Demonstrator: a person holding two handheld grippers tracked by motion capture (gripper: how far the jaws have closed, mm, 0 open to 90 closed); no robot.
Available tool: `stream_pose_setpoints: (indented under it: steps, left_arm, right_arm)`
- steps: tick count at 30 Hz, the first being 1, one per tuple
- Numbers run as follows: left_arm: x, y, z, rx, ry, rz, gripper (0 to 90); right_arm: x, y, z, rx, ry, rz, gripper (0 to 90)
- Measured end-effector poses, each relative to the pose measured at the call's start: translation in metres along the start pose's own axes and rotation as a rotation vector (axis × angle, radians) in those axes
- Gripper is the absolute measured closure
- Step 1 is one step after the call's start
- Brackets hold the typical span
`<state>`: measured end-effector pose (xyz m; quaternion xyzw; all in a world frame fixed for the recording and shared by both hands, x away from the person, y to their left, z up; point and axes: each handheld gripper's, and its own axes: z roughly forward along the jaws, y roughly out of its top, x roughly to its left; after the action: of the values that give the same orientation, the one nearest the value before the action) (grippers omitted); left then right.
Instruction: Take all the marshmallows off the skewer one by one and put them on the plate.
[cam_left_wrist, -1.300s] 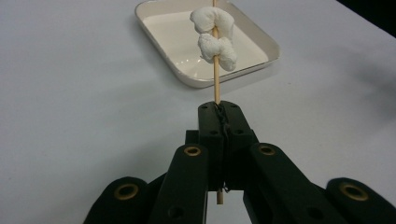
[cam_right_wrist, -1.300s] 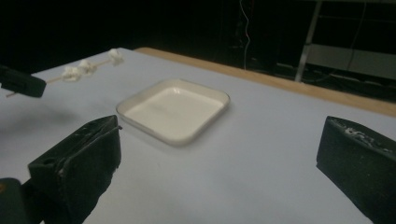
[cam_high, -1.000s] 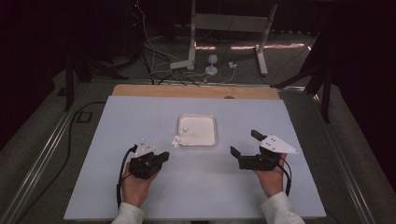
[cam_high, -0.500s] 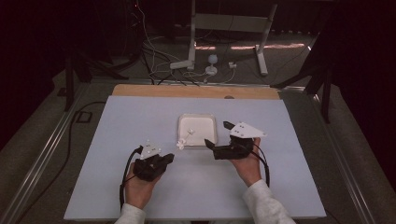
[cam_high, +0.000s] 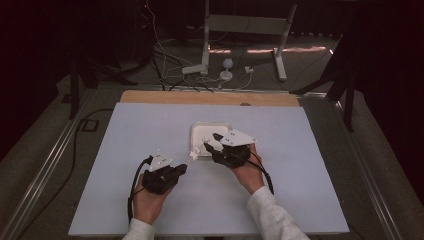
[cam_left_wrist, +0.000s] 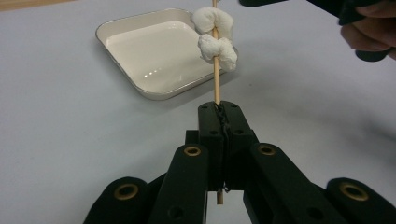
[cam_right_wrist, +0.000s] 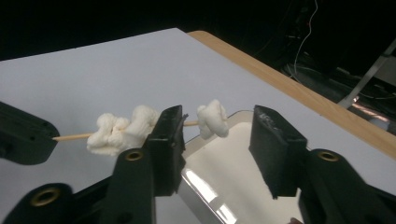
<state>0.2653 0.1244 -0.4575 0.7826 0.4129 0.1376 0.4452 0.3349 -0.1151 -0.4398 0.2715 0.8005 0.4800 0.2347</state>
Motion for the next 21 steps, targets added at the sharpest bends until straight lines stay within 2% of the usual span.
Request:
stream_pose_setpoints:
  steps: [5, 7, 8, 12, 14, 21]
  left_arm:
    - [-0.002, 0.001, -0.001, -0.004, 0.002, 0.013, 89.8]
    - [-0.001, 0.001, -0.001, -0.002, 0.001, 0.013, 89.8]
    - [-0.001, 0.001, -0.001, -0.002, 0.0, 0.012, 89.8]
    - [-0.003, 0.002, 0.0, -0.005, 0.003, 0.013, 89.9]
    - [-0.003, 0.002, 0.0, -0.006, 0.008, 0.014, 89.9]
    - [-0.002, 0.003, -0.003, -0.009, 0.032, 0.004, 90.0]
  right_arm:
    - [-0.004, -0.001, 0.008, 0.03, 0.041, 0.057, 72.2]
    - [-0.004, -0.001, 0.009, 0.032, 0.035, 0.056, 74.7]
    - [-0.004, -0.001, 0.009, 0.034, 0.037, 0.055, 78.6]
    - [-0.002, -0.001, 0.009, 0.031, 0.017, 0.041, 81.2]
    - [0.0, 0.001, 0.009, 0.035, -0.013, 0.027, 82.8]
    - [0.002, 0.005, 0.014, 0.034, -0.055, 0.032, 84.3]
